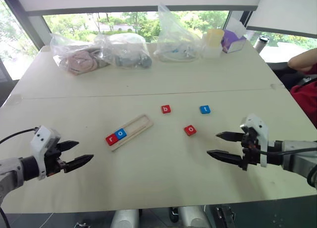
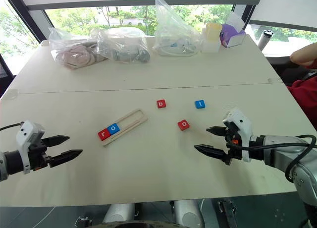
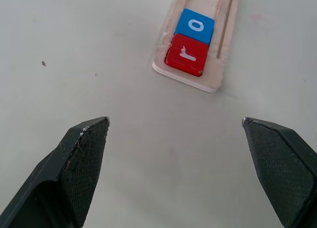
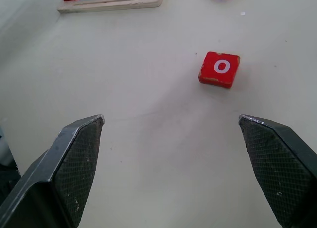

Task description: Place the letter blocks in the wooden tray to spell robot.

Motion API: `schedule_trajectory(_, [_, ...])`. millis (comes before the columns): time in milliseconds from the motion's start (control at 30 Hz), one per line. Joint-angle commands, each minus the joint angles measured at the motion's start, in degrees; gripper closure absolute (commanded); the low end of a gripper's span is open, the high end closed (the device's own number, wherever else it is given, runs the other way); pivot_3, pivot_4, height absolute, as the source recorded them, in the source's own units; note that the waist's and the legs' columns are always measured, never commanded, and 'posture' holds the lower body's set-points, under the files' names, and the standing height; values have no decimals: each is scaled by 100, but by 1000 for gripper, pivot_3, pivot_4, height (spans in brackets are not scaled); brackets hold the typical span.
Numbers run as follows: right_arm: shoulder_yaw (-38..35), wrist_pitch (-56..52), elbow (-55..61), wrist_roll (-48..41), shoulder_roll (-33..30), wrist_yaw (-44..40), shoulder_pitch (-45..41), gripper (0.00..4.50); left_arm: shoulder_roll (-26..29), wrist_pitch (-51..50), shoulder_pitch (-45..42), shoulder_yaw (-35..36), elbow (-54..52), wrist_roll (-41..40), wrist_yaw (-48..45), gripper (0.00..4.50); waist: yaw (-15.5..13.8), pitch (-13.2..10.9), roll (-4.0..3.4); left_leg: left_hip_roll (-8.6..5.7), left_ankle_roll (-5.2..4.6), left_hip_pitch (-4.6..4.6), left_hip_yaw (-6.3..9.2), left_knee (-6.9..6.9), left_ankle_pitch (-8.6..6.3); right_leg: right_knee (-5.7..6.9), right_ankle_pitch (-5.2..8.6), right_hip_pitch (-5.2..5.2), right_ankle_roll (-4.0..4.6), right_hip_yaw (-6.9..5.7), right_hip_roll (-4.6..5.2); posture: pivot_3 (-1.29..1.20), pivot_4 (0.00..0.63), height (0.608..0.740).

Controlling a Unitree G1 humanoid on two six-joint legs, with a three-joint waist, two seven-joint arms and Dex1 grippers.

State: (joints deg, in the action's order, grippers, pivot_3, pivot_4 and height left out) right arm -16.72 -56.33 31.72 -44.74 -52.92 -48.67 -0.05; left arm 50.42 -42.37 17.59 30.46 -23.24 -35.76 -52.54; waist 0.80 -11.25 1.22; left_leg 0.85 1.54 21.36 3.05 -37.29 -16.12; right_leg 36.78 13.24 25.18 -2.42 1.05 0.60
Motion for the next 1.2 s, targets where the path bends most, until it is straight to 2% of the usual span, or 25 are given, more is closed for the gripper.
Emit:
schedule_trajectory(33, [6, 90, 28, -51, -37, -21, -85, 32, -24, -1, 30, 180, -155, -107, 11, 0, -7, 0, 0, 0, 0, 0, 1, 0, 0, 0, 0, 0, 0, 0, 0, 0, 150, 740])
schedule_trajectory(500, [204, 186, 101, 8, -9, 14, -96, 32, 163, -45, -129, -8, -73, -15, 20, 0, -3, 0, 0, -1, 0, 0, -2, -1, 0, -1, 0, -1, 0, 0, 1, 0, 150, 740])
schedule_trajectory(767, [323, 304, 226, 46, -297, -178, -296, 32, 1054, -62, -75, 122, -333, 55, -632, 0, 1, -1, -1, 0, 0, 1, -5, 1, 0, -7, 0, 2, 1, 0, 3, 0, 150, 740])
schedule_trajectory(933, [821, 207, 615, -89, 11, 76, -608, 32, 924, 168, -718, -793, -153, 265, -515, 0, -1, -1, -2, 0, 0, -1, -3, 3, 0, -6, 0, 0, 0, -1, 0, 0, 150, 740])
schedule_trajectory(1033, [1245, 243, 812, 94, 52, 149, -736, 32, 752, 589, -1058, -1625, 36, 804, -345, 0, -2, 1, -4, -1, 0, 1, -4, 3, 0, -5, -1, -1, -1, 1, 2, 0, 150, 740])
schedule_trajectory(1200, [1527, 188, 928, -4, 164, 267, -973, 32, 200, 1027, -1683, -2438, 442, 1283, -65, 0, -8, 0, 1, -2, 0, 4, -3, 2, 0, -6, -3, -1, -2, 1, 2, 0, 150, 740])
